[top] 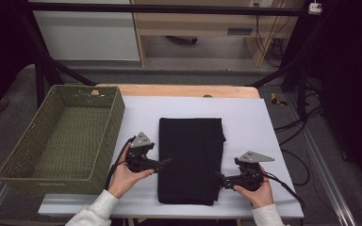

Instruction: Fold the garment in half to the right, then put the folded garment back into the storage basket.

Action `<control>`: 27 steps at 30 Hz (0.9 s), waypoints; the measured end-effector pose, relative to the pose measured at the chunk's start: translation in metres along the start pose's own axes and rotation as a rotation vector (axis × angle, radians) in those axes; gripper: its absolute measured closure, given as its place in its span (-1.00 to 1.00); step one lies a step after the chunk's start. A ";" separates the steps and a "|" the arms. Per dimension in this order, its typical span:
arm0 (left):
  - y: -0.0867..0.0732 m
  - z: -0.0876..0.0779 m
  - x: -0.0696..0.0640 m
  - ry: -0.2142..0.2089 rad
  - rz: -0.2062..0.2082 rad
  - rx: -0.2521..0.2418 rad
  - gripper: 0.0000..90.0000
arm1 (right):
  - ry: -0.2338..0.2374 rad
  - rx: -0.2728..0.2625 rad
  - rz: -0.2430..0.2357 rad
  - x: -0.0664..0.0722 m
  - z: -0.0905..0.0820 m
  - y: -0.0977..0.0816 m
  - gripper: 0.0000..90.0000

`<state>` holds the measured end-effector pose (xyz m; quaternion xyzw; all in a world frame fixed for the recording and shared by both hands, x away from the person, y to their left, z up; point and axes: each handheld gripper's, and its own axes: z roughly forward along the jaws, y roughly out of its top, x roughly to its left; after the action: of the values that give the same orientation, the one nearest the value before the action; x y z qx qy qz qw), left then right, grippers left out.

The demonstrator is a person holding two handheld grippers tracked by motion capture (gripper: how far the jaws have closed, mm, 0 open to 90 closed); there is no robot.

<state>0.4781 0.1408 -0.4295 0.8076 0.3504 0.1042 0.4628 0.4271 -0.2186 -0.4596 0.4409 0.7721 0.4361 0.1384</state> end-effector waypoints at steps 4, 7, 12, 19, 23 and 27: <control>0.005 0.004 0.005 0.008 -0.008 -0.017 -0.91 | 0.006 -0.003 -0.003 0.001 0.000 0.000 -0.97; 0.009 0.007 0.009 0.015 -0.010 -0.020 -0.91 | 0.006 -0.001 -0.005 0.002 -0.001 0.000 -0.97; 0.019 0.011 0.013 0.017 -0.015 -0.013 -0.91 | 0.012 -0.001 -0.005 0.002 -0.002 0.000 -0.97; 0.036 0.015 0.018 0.037 -0.041 -0.037 -0.91 | 0.017 -0.001 -0.005 0.003 -0.002 0.000 -0.97; 0.041 0.019 0.025 0.057 -0.050 -0.036 -0.91 | 0.019 -0.002 -0.004 0.004 -0.001 0.000 -0.97; 0.044 0.024 0.033 0.090 -0.052 -0.040 -0.91 | 0.021 -0.004 -0.003 0.004 -0.002 -0.001 -0.97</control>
<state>0.5346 0.1323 -0.4113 0.7833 0.3896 0.1352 0.4651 0.4233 -0.2164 -0.4585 0.4347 0.7733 0.4422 0.1321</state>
